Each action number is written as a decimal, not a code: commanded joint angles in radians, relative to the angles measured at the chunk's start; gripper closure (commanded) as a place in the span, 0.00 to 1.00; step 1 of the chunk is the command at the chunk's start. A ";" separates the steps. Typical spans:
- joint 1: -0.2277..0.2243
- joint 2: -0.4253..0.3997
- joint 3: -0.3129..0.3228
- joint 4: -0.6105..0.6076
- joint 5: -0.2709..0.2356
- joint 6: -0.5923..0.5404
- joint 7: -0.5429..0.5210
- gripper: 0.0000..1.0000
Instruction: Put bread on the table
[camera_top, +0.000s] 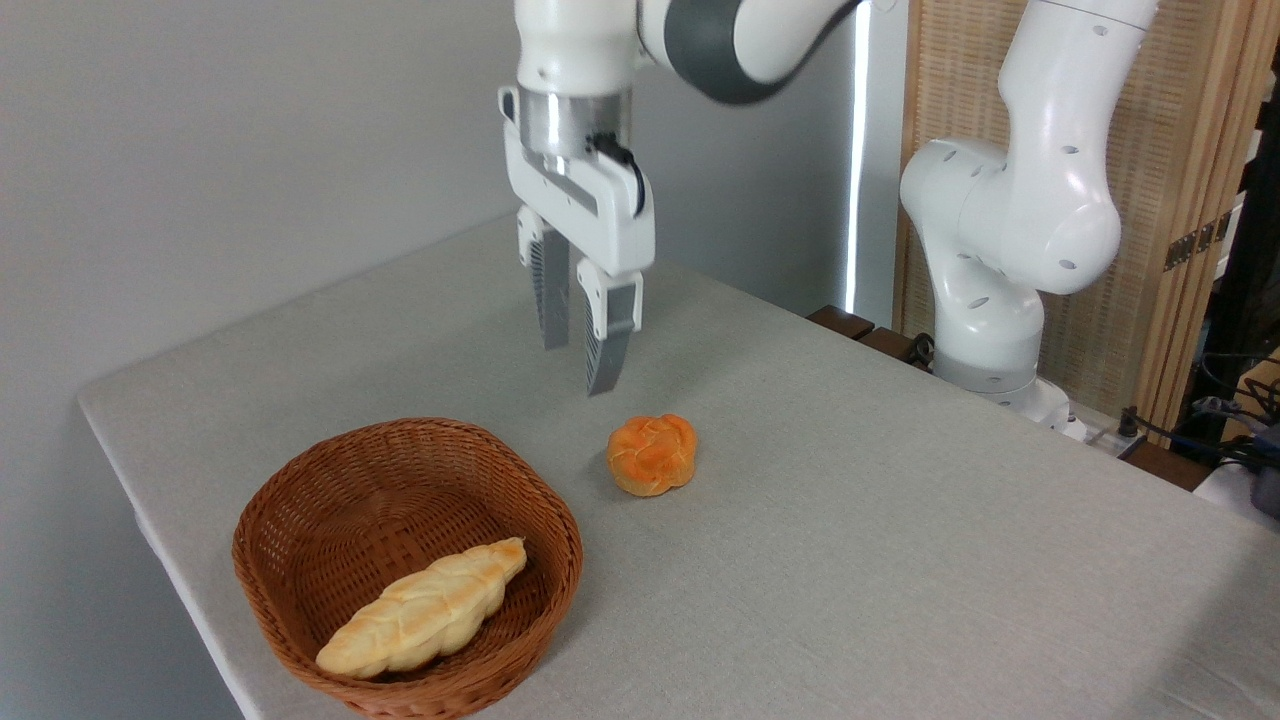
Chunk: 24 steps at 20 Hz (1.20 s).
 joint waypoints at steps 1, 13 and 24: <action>-0.035 0.060 0.111 0.190 0.006 -0.145 -0.020 0.00; 0.037 0.341 0.000 0.560 0.061 -0.331 -0.155 0.00; 0.043 0.341 0.015 0.559 0.060 -0.363 -0.143 0.00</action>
